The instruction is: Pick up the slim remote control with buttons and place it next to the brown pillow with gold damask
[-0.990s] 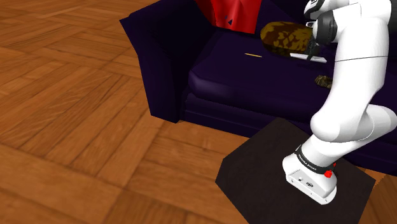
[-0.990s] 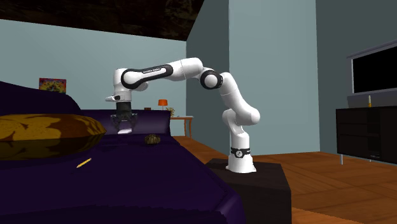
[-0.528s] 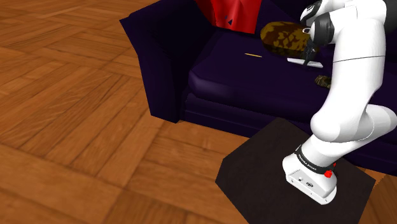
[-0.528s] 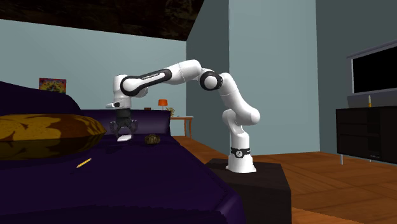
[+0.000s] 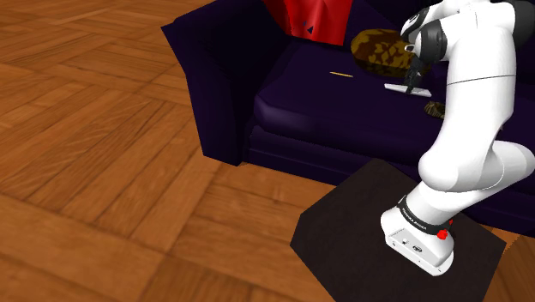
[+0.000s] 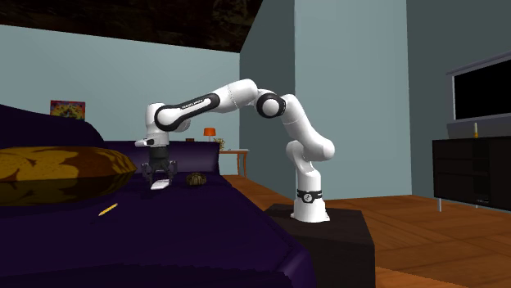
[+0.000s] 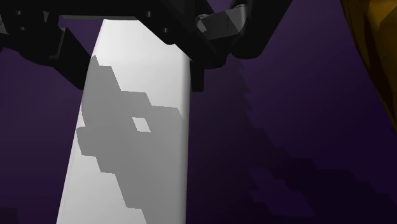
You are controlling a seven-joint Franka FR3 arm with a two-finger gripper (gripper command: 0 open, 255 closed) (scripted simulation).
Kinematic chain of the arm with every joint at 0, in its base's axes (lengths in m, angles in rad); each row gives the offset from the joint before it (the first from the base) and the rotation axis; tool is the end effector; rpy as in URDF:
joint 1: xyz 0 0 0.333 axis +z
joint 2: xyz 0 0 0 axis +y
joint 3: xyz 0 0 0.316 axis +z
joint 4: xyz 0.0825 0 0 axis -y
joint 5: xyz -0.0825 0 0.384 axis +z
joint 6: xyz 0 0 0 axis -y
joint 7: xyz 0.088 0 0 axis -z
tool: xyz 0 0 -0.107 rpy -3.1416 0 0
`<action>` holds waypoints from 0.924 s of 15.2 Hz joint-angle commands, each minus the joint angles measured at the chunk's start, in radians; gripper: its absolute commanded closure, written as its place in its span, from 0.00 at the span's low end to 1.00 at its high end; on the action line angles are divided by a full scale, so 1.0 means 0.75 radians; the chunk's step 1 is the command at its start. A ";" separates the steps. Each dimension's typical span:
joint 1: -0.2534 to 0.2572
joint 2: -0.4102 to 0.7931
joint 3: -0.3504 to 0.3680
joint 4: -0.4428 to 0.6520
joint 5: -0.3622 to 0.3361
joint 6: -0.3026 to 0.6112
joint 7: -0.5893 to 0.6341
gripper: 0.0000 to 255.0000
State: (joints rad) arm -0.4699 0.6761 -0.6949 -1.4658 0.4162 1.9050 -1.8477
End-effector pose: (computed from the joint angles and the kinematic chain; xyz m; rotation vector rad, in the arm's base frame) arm 0.3797 -0.5844 0.3427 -2.9206 -0.9424 0.0539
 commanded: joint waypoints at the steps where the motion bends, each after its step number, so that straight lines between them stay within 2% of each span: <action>1: 0.000 0.000 0.000 0.000 0.000 0.001 0.000 1.00; 4: 0.000 0.000 0.000 0.000 0.000 0.001 0.000 1.00; 5: 0.000 0.000 0.000 0.000 0.000 0.001 0.000 0.00; 10: 0.000 0.000 0.000 0.000 0.000 0.001 0.000 0.00; 14: -0.014 -0.036 -0.020 0.122 -0.031 -0.145 0.025 0.00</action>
State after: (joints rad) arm -0.4834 0.6691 -0.7019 -1.3775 0.4028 1.8180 -1.8290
